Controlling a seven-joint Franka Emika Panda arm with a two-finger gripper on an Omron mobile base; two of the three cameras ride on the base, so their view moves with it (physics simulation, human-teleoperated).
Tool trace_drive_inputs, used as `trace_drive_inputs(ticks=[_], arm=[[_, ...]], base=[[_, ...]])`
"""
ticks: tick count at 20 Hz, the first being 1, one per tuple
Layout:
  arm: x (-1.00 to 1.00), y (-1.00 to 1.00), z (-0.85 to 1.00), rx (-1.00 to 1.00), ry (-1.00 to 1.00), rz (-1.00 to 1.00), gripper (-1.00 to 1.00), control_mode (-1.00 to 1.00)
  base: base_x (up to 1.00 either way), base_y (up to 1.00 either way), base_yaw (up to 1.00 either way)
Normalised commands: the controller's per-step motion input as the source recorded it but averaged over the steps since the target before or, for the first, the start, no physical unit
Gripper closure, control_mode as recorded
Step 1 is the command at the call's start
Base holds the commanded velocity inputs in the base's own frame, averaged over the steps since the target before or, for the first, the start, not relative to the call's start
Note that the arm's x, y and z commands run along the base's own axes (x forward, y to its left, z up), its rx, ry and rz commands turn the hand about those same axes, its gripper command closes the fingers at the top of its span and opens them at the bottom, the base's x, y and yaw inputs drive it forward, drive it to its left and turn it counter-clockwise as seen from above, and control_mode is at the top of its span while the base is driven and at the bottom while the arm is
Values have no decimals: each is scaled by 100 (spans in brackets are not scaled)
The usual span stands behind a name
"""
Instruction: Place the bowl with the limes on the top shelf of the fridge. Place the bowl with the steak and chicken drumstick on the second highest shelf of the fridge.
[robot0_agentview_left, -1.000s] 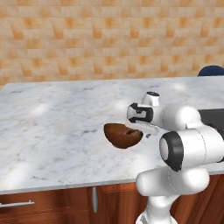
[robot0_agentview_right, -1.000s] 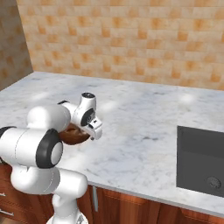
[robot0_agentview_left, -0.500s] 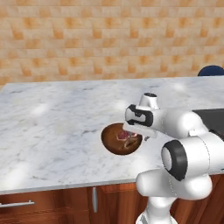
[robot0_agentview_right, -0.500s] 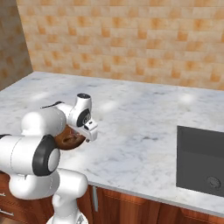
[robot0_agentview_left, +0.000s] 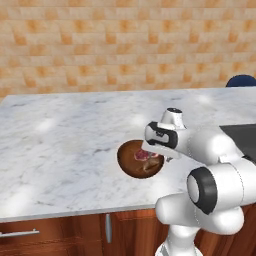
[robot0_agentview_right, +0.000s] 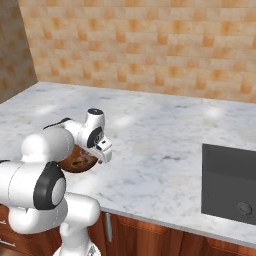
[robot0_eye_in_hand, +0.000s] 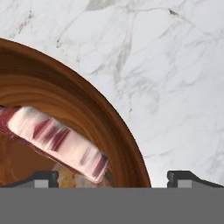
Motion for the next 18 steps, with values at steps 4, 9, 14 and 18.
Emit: trace_drive_inputs(ticks=[4,9,14,18], arm=[[-3,0,-5,0,0,1,-100,-100],[0,0,-8,0,-1,0,-100,-100],[9,6,-24,0,0,0,100,-100],[0,0,0,0,0,0,100,-100]], base=[[0,0,0],[0,0,0],[0,0,0],[0,0,0]])
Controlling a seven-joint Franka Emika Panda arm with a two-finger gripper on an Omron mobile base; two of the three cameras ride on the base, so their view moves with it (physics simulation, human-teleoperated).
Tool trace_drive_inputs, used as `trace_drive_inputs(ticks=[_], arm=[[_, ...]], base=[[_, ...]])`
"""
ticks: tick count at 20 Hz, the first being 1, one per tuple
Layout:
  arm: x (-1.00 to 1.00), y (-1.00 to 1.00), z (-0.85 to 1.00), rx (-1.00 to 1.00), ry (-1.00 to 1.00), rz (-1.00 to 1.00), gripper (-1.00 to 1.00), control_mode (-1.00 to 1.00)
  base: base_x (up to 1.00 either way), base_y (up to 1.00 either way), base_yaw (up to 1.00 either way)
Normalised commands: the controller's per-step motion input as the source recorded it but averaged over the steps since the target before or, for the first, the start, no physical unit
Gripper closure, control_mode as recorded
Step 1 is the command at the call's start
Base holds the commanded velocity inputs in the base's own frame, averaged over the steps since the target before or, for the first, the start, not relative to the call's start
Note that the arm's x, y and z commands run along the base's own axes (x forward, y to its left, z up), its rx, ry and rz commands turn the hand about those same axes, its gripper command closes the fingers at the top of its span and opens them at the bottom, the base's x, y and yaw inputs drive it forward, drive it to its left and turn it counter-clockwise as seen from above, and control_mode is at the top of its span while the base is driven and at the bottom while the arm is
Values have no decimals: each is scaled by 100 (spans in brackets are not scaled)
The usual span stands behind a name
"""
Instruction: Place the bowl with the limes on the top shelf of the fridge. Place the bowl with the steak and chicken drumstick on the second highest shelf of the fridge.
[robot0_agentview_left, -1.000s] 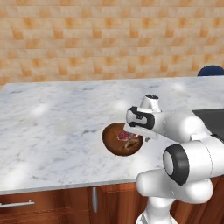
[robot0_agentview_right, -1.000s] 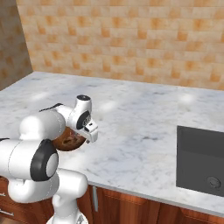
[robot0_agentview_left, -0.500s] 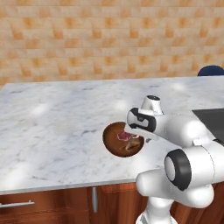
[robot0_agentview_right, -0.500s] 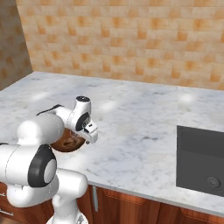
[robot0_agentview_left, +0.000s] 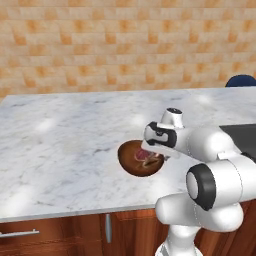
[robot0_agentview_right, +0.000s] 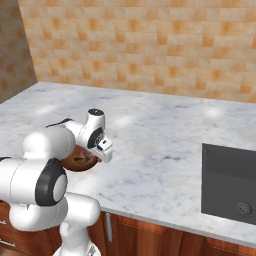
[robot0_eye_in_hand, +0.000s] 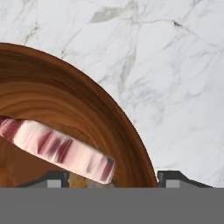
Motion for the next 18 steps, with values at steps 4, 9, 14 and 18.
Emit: trace_drive_inputs(ticks=[4,9,14,18], arm=[[-16,0,0,0,-3,0,100,-100],[-56,0,0,1,-15,-1,100,-100],[-85,0,0,5,-20,-8,100,-100],[-92,0,50,13,-20,-18,100,-100]], base=[[0,0,0],[0,0,0],[0,0,0],[0,0,0]])
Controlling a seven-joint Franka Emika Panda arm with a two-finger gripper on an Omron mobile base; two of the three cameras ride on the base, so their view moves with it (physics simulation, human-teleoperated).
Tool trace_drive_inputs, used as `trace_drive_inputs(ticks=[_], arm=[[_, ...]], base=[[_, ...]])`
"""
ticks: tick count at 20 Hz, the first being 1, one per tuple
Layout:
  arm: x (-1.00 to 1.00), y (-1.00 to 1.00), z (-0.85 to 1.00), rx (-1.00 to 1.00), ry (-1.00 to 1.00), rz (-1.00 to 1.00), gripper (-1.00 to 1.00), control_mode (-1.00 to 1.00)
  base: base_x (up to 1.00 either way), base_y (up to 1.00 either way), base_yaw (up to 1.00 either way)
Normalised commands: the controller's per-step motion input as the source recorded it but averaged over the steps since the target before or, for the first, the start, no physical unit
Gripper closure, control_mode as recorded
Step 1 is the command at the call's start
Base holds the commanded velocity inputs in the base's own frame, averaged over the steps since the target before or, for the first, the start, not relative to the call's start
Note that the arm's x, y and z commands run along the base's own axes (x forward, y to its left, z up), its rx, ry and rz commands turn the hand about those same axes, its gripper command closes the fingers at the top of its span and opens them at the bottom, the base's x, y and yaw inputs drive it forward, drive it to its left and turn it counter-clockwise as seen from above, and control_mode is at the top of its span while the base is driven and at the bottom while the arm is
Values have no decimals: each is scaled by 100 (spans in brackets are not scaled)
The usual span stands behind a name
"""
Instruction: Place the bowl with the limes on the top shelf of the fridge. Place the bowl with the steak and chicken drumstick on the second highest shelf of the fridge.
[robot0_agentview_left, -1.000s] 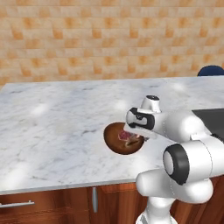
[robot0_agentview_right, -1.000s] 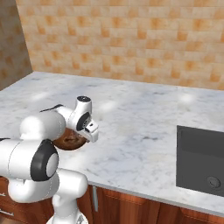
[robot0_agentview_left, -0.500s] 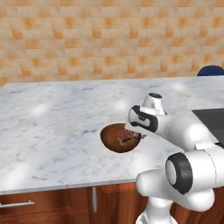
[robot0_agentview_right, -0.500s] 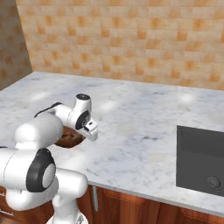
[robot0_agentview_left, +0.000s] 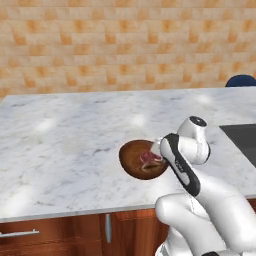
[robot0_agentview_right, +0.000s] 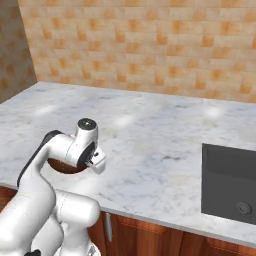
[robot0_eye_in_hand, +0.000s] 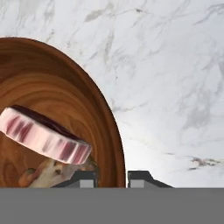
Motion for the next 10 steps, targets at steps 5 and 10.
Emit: trace_drive_inputs(ticks=[5,10], arm=[[-85,0,99,7,-18,-25,100,-100],[-90,0,100,0,-2,-23,100,-100]], base=[[0,0,0],[0,0,0]])
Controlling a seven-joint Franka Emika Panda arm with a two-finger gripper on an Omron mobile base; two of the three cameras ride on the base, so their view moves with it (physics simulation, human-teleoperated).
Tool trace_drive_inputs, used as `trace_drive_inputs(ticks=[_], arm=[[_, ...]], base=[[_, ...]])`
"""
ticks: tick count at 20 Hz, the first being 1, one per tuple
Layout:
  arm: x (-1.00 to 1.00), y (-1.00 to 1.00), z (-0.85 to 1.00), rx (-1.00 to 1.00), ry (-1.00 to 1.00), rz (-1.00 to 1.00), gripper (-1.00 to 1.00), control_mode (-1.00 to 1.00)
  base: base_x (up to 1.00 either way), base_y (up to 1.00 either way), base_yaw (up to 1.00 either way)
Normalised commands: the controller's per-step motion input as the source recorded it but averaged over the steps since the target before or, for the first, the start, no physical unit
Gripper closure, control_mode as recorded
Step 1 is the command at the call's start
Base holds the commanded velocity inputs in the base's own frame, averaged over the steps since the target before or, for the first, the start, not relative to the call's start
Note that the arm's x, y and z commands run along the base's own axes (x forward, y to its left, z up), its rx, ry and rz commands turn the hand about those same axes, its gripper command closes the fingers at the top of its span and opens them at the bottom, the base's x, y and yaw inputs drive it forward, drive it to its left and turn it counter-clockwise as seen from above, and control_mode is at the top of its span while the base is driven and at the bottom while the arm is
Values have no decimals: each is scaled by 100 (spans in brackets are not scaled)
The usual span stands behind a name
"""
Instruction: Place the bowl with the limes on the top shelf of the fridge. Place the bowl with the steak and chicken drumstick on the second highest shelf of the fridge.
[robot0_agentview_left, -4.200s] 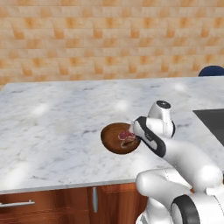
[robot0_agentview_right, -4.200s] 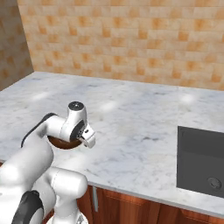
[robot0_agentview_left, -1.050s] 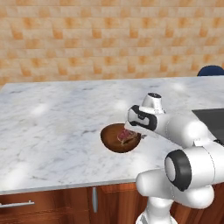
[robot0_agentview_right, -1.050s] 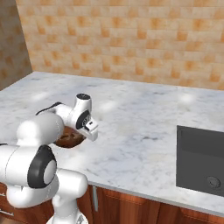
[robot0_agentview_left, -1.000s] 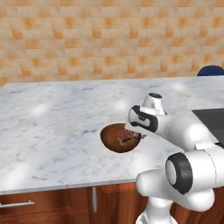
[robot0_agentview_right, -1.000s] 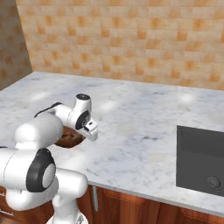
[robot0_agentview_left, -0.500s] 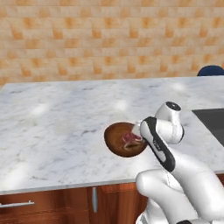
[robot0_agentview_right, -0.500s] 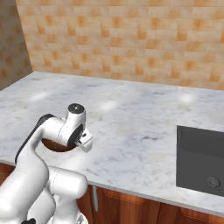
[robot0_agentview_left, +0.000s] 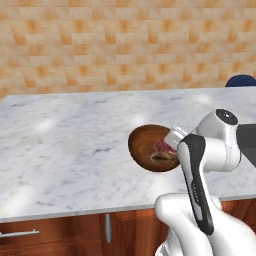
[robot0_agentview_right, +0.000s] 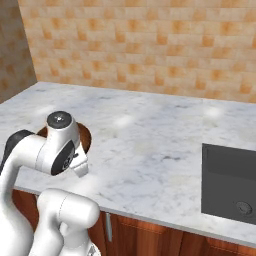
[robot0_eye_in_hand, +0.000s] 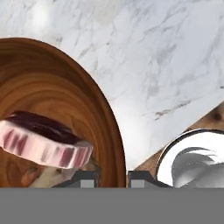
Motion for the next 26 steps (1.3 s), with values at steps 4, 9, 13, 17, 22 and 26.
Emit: trace_drive_inputs(ticks=[4,9,13,17,22,26], arm=[[-63,-16,71,0,1,-17,100,-100],[-6,-6,2,0,-3,-3,100,-100],[-14,0,0,0,0,0,100,100],[0,0,0,0,0,0,100,100],[0,0,0,0,0,0,100,100],[0,0,0,0,0,0,100,100]], base=[[0,0,0],[0,0,0],[-48,-8,-4],[-100,-21,-40],[-38,-19,-74],[0,-43,-79]])
